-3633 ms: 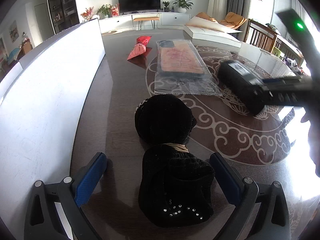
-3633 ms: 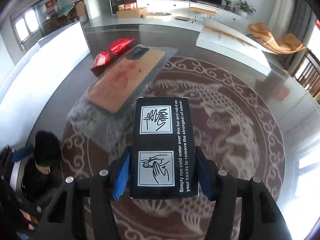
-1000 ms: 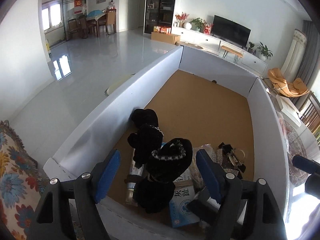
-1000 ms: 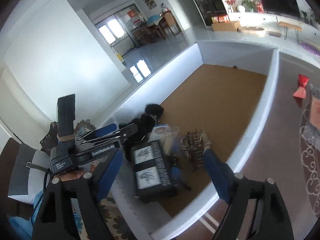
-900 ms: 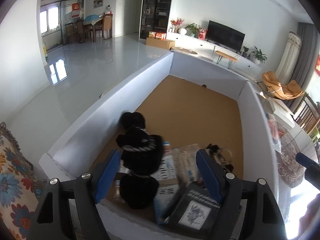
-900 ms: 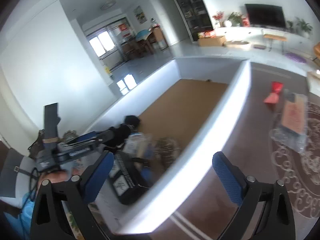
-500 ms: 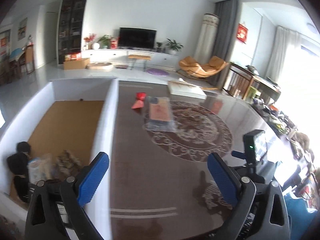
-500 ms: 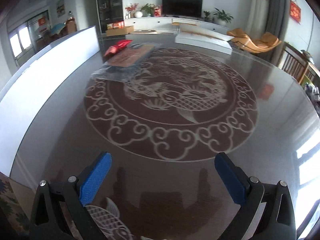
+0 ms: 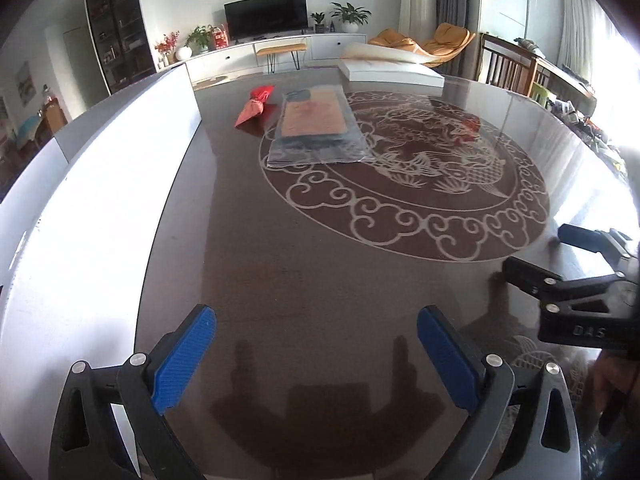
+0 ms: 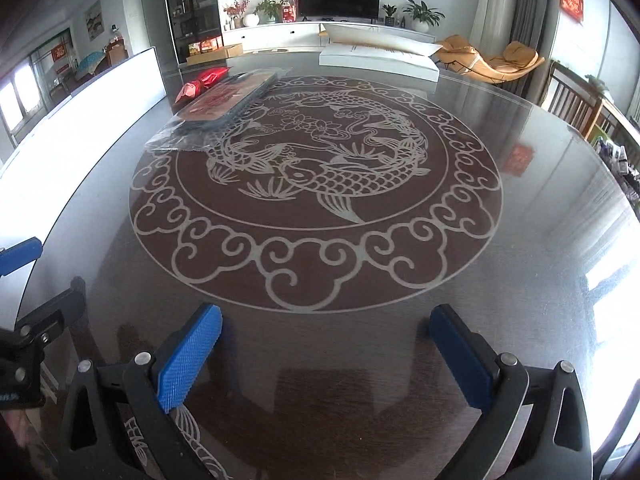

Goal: Organize objects

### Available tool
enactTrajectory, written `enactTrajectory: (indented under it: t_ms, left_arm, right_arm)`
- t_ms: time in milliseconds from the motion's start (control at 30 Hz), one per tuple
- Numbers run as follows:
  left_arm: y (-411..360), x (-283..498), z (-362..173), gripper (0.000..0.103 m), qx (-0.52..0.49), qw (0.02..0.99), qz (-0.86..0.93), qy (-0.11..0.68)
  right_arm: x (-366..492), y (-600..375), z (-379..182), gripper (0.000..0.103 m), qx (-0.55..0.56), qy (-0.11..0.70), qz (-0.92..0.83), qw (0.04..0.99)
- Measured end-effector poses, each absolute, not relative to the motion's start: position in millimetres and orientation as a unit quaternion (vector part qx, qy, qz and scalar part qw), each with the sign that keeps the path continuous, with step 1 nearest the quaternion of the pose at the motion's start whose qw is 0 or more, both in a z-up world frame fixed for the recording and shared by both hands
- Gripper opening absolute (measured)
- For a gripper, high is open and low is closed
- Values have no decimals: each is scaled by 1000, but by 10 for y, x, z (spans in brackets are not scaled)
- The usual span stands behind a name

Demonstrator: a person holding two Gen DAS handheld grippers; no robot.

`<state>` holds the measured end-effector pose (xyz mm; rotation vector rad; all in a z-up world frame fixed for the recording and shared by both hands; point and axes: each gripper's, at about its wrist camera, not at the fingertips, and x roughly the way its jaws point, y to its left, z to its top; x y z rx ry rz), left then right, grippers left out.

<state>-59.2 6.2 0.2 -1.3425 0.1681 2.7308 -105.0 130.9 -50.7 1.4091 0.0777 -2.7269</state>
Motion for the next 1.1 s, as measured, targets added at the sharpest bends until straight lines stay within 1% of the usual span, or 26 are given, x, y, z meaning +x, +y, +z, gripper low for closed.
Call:
enactTrajectory:
  t_ms: [133, 300, 1100]
  left_arm:
    - [-29, -714, -141, 103, -452, 38, 890, 49]
    - [-83, -753, -196, 103, -454, 43, 889, 26]
    - [-70, -747, -194, 103, -454, 41, 890, 25]
  right_arm:
    - [-1050, 1309, -508, 103, 459, 25, -888, 36]
    - [-1051, 1309, -508, 103, 459, 25, -888, 36]
    - [-1053, 1310, -513, 103, 458, 25, -888, 36]
